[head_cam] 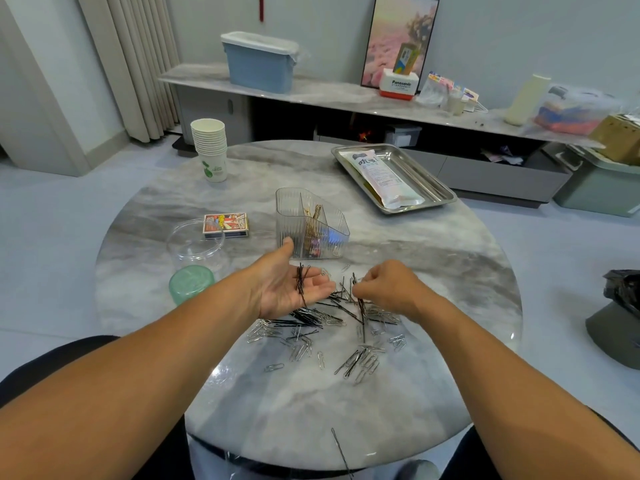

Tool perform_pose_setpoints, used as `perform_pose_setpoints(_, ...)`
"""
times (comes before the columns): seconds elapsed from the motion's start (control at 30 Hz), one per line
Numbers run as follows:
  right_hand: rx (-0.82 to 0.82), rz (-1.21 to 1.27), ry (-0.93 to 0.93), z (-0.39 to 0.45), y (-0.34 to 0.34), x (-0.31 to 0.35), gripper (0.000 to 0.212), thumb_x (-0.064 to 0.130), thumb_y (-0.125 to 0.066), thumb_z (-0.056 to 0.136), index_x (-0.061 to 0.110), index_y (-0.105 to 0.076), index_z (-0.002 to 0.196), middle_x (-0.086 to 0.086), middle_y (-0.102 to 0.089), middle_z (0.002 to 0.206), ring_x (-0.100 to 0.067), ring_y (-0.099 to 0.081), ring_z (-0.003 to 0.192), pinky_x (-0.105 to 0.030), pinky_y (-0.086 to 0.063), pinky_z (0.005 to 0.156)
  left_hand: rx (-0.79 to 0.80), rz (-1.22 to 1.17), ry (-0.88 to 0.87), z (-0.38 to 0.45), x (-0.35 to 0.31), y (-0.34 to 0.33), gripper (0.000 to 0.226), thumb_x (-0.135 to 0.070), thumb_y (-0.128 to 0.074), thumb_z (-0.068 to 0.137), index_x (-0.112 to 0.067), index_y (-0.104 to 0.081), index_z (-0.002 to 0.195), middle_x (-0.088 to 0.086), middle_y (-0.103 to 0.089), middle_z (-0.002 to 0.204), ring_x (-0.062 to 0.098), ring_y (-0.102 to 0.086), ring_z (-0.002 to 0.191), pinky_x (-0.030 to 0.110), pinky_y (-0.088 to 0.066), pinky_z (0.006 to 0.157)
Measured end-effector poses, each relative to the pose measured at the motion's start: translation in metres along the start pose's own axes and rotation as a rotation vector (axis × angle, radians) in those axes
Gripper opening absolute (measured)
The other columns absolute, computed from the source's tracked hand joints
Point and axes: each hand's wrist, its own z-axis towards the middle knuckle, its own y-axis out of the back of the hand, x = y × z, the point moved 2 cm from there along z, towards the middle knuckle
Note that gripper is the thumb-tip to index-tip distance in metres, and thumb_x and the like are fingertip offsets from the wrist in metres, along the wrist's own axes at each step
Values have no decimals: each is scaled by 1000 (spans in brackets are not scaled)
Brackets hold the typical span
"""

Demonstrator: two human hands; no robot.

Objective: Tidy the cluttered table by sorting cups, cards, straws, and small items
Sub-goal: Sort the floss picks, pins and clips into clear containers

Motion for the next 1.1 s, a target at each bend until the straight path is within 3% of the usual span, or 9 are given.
perform_pose_setpoints(0.17,56,305,-19,-5,1,9,11,17,-75,84,8,-71,78,4,-64,61,-8,-55,58,-15,-40,45,6,75,23,4,5,-5,79,-68,-32,98,5,-52,120,24,-62,98,39,-70,88,47,-63,68)
perform_pose_setpoints(0.4,55,427,-21,-1,-4,6,7,18,-73,86,11,-72,83,0,-66,74,-7,-54,61,-23,-38,56,26,194,0,-1,8,-12,74,-62,-34,101,4,-53,127,23,-66,98,34,-70,91,44,-61,76)
perform_pose_setpoints(0.57,98,443,-19,-1,-14,9,13,21,-76,87,8,-75,87,4,-65,64,-5,-49,54,-21,-36,51,75,247,-4,-7,11,-15,70,-59,-30,103,4,-59,110,13,-66,66,24,-72,67,39,-61,76)
perform_pose_setpoints(0.7,124,459,-38,0,-17,8,25,29,-82,84,5,-78,92,1,-66,67,-6,-47,54,-22,-36,49,92,227,-7,-8,11,-15,69,-54,-29,106,8,-60,112,17,-72,81,28,-74,74,37,-64,66)
perform_pose_setpoints(0.93,188,685,-92,-4,-10,13,19,19,-61,101,7,-76,102,-3,-73,80,-6,-57,59,-22,-46,59,72,203,-19,-3,8,-11,72,-59,-29,103,5,-59,117,15,-70,72,27,-72,85,41,-58,84)
perform_pose_setpoints(1.03,166,704,-118,-7,-3,14,15,16,-65,99,3,-71,103,-7,-68,80,-11,-59,62,-24,-52,59,41,160,-42,0,6,-10,69,-59,-30,103,4,-59,116,16,-67,71,27,-71,70,37,-62,72)
perform_pose_setpoints(1.1,197,682,-153,-9,0,13,21,23,-71,95,3,-68,98,-12,-68,84,-16,-65,66,-28,-59,61,38,120,-60,1,5,-10,70,-58,-30,103,4,-59,117,19,-66,82,27,-68,73,35,-62,66)
